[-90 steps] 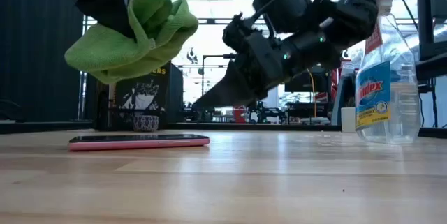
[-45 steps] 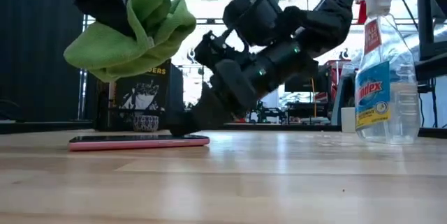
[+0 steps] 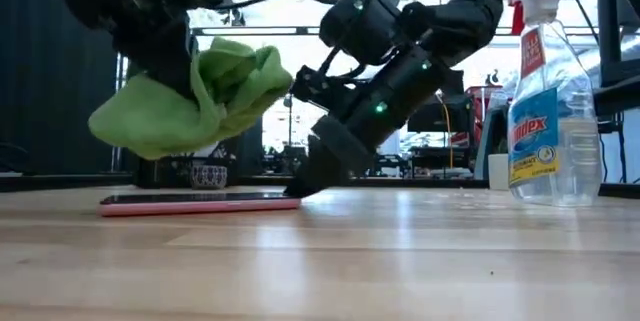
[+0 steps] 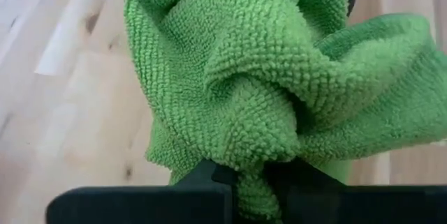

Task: Apply microfiber cloth
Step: Wipe the front of the pink cellphone with the green microfiber cloth

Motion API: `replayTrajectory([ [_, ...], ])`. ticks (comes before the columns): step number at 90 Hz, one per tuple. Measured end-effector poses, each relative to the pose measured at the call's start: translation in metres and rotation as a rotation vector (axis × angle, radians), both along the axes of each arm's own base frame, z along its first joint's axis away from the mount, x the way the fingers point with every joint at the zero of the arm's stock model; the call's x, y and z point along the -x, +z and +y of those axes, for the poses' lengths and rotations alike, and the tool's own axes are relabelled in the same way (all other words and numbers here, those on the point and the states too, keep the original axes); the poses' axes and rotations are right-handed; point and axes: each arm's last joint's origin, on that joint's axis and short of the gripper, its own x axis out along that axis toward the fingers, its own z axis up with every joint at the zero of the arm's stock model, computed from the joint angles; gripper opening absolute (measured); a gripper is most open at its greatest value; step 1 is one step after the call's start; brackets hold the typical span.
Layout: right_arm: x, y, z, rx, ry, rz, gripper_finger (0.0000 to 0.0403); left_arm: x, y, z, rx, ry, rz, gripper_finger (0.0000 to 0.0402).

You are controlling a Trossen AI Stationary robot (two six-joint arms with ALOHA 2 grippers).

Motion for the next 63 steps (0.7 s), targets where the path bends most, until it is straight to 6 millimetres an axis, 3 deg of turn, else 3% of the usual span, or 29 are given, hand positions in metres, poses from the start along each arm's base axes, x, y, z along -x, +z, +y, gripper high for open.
replayTrajectory([
  [17, 0.003, 0.023, 0.002, -0.001, 0.013, -0.028, 0.0, 0.016, 0.02, -0.007, 0.043, 0.03, 0.027, 0.0012],
  [30, 0.009, 0.016, 0.001, -0.01, 0.003, 0.055, 0.0, 0.041, 0.019, -0.016, 0.134, 0.074, 0.183, 0.0012],
  [46, 0.008, 0.01, 0.005, -0.073, 0.042, 0.065, 0.0, 0.061, -0.01, -0.036, 0.227, 0.088, 0.269, 0.0012],
  [63, 0.005, 0.008, 0.006, -0.091, 0.036, 0.042, 0.0, 0.067, -0.052, -0.041, 0.248, 0.11, 0.272, 0.0012],
])
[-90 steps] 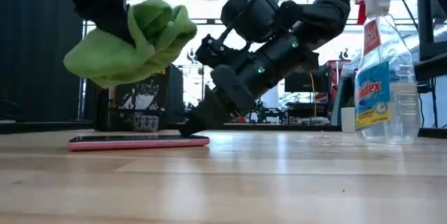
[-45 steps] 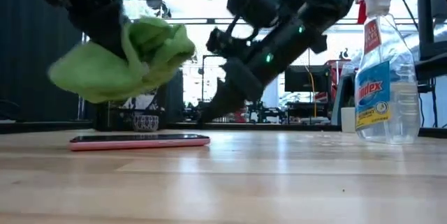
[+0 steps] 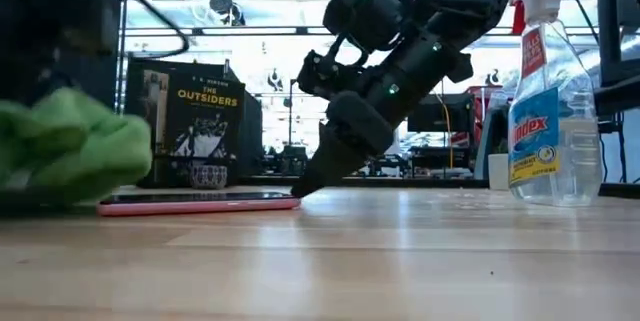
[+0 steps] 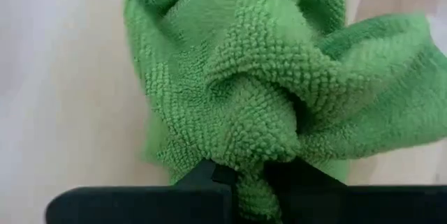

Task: Apply microfiber cloth
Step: Wipe the front of the pink cellphone with the green microfiber cloth

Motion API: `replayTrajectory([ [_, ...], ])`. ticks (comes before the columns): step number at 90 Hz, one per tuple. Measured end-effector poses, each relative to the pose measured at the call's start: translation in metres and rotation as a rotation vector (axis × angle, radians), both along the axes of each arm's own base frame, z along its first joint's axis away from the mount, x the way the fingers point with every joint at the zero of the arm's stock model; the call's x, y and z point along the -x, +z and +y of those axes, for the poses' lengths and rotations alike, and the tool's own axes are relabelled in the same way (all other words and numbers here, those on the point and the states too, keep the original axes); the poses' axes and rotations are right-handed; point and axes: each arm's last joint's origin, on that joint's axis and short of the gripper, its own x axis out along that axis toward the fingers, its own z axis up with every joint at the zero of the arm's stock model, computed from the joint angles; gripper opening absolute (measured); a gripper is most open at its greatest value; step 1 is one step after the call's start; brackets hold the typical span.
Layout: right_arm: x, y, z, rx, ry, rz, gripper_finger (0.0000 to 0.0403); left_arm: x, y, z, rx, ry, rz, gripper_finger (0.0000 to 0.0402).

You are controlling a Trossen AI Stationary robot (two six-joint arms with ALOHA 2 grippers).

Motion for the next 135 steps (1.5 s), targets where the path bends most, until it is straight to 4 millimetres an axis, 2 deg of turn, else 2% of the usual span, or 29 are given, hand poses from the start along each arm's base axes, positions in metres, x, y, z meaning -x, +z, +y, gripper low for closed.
replayTrajectory([
  [8, 0.0, -0.002, 0.0, -0.006, -0.002, 0.008, 0.0, -0.005, -0.014, 0.005, -0.051, -0.001, -0.012, 0.0012],
  [21, 0.0, -0.002, 0.001, -0.005, -0.001, 0.012, 0.0, -0.02, -0.024, 0.017, -0.127, -0.022, -0.036, 0.0012],
  [42, 0.009, -0.001, 0.004, 0.024, -0.005, 0.101, 0.0, -0.04, -0.022, 0.039, -0.168, -0.052, -0.079, 0.0012],
  [59, 0.024, 0.018, 0.003, 0.063, -0.009, 0.189, 0.0, -0.049, -0.02, 0.053, -0.227, -0.032, -0.12, 0.0012],
  [71, 0.028, 0.044, 0.001, 0.069, -0.003, 0.123, 0.0, -0.058, -0.016, 0.058, -0.228, -0.051, -0.189, 0.0012],
  [81, 0.025, 0.049, 0.001, 0.071, -0.003, 0.079, 0.0, -0.062, -0.014, 0.061, -0.231, -0.061, -0.219, 0.0012],
  [89, 0.021, 0.045, 0.001, 0.071, 0.001, 0.054, 0.0, -0.061, -0.011, 0.062, -0.229, -0.064, -0.203, 0.0012],
  [101, 0.025, 0.022, 0.001, 0.051, -0.01, 0.043, 0.0, -0.059, 0.01, 0.054, -0.206, -0.059, -0.213, 0.0012],
  [118, 0.031, 0.004, -0.003, 0.008, -0.054, -0.032, 0.0, -0.07, 0.043, 0.044, -0.18, -0.099, -0.452, 0.0012],
  [128, 0.031, -0.003, -0.003, 0.005, -0.06, -0.045, 0.0, -0.082, 0.046, 0.041, -0.16, -0.151, -0.561, 0.0012],
  [135, 0.03, -0.006, -0.003, 0.005, -0.066, -0.045, 0.0, -0.091, 0.039, 0.041, -0.154, -0.17, -0.575, 0.0012],
])
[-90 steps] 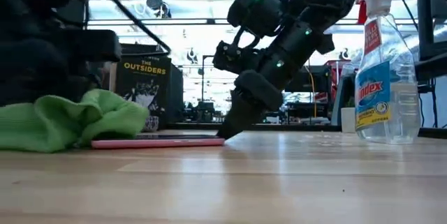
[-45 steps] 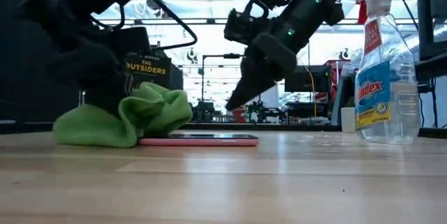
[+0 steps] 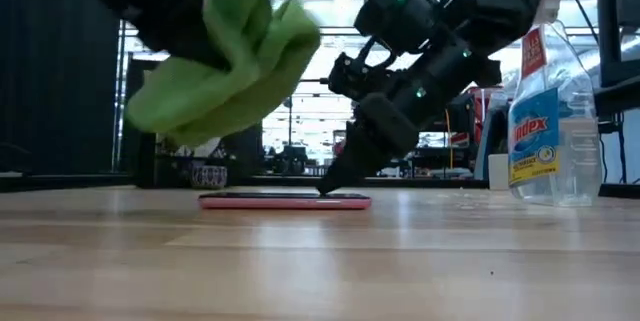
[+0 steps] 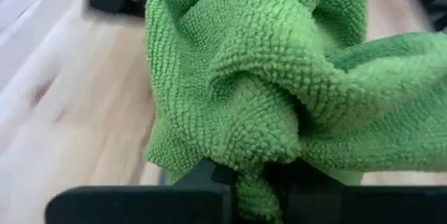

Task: Apply microfiber cloth
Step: Wipe the front of the pink cellphone with the green microfiber cloth

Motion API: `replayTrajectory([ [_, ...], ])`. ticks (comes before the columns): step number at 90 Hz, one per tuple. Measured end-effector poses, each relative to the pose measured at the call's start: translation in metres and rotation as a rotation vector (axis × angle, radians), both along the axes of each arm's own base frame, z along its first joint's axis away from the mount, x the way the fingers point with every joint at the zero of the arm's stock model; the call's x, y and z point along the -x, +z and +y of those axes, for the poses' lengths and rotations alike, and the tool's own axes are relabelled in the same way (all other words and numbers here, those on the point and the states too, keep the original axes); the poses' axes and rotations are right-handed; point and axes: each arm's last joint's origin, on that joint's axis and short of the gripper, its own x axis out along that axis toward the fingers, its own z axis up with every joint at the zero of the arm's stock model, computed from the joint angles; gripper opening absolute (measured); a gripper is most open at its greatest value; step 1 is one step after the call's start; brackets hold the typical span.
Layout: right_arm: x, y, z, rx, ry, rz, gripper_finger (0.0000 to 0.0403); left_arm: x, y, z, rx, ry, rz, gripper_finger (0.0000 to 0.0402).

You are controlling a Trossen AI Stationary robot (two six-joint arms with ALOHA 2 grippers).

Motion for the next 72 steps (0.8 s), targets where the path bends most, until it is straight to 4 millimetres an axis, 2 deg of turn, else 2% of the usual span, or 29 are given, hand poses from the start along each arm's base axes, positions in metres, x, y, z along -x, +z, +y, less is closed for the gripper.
replayTrajectory([
  [25, -0.001, -0.002, 0.0, -0.011, -0.006, -0.001, 0.0, -0.037, -0.044, 0.004, -0.034, -0.007, -0.08, 0.0012],
  [52, 0.0, -0.003, 0.0, -0.011, -0.005, 0.004, 0.0, -0.049, -0.1, 0.016, -0.051, 0.048, 0.029, 0.0012],
  [60, 0.0, -0.003, 0.0, -0.012, -0.004, 0.006, 0.0, -0.048, -0.107, 0.017, -0.031, 0.07, 0.063, 0.0012],
  [72, 0.0, -0.004, 0.0, -0.017, -0.002, 0.014, 0.0, -0.047, -0.107, 0.017, -0.019, 0.073, 0.09, 0.0012],
])
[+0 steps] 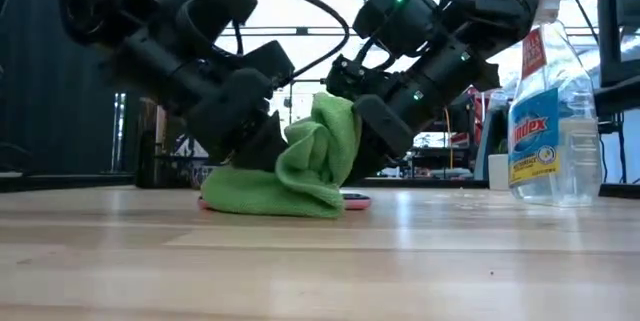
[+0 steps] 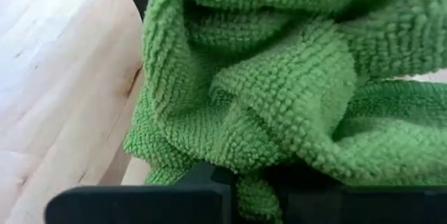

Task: Apply microfiber cloth
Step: Wipe the front of the pink cellphone with the green microfiber cloth

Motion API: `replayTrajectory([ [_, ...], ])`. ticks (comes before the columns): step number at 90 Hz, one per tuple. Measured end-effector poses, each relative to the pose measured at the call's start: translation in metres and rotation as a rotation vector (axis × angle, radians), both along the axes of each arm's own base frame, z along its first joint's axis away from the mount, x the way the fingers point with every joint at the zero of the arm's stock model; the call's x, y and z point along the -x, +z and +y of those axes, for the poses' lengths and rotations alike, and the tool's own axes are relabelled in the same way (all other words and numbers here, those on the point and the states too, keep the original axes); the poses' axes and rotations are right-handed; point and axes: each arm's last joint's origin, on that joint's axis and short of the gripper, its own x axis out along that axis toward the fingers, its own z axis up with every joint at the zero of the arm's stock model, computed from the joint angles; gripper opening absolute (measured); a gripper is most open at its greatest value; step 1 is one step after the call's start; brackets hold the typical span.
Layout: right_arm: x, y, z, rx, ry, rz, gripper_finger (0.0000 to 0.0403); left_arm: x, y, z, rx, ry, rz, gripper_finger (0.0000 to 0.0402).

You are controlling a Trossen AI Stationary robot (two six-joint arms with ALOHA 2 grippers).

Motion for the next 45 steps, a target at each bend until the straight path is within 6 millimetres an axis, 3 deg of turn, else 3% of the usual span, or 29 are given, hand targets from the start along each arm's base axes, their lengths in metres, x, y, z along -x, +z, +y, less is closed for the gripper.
replayTrajectory([
  [17, 0.001, -0.001, 0.001, -0.015, 0.016, 0.012, 0.0, 0.009, 0.009, -0.004, 0.012, -0.019, 0.068, 0.0012],
  [45, 0.003, -0.003, 0.001, -0.014, 0.018, 0.039, 0.0, 0.037, 0.042, 0.0, -0.011, -0.005, 0.205, 0.0012],
])
